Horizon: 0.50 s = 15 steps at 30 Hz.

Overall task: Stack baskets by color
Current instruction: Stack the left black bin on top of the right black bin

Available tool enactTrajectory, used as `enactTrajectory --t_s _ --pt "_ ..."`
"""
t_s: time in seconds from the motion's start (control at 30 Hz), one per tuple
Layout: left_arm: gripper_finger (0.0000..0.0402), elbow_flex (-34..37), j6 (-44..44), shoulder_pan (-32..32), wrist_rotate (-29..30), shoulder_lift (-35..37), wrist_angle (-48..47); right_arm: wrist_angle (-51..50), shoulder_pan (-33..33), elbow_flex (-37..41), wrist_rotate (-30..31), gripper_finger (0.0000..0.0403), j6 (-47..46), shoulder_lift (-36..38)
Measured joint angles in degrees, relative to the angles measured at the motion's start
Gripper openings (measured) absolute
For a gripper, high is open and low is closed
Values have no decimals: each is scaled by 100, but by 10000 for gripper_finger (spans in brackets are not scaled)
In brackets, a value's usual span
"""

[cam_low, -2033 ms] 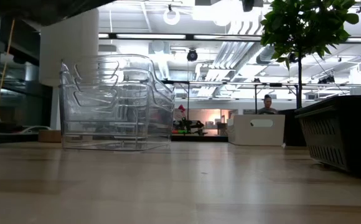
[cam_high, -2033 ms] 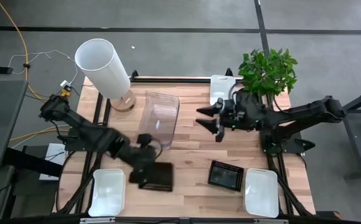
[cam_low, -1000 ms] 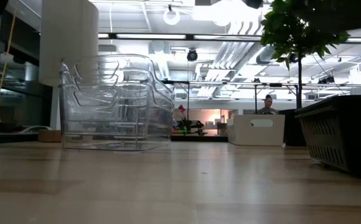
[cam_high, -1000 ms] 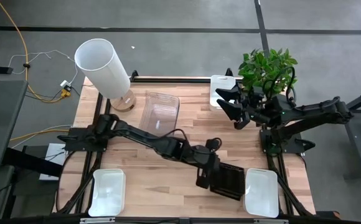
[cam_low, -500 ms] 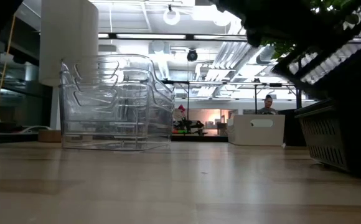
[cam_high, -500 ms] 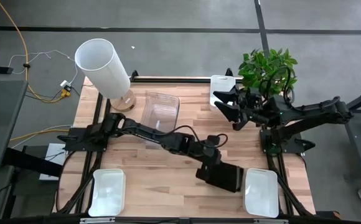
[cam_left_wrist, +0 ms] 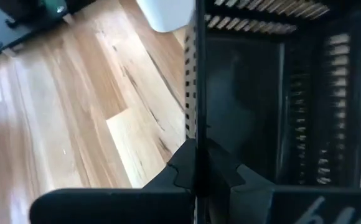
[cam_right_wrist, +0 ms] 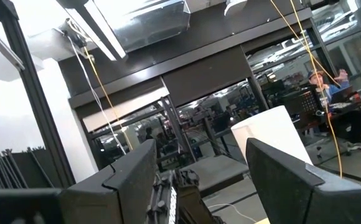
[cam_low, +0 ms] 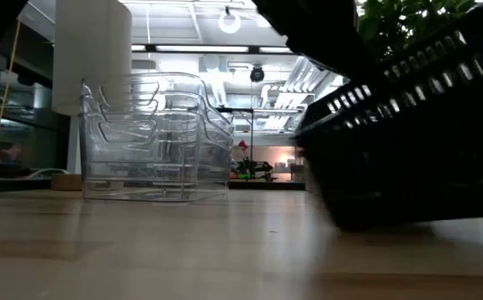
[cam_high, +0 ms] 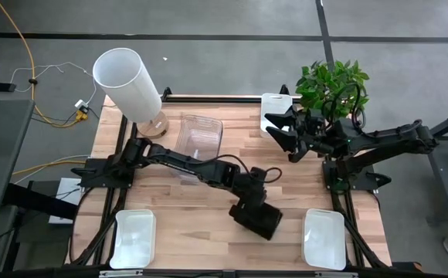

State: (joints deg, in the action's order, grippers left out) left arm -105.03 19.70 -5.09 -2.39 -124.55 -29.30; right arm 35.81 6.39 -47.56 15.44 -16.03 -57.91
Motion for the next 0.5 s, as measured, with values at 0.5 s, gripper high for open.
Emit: enactTrajectory --t_s 0.5 --pt "25 0 714 -33 0 5 -48 -2 -2 2 1 236 109 0"
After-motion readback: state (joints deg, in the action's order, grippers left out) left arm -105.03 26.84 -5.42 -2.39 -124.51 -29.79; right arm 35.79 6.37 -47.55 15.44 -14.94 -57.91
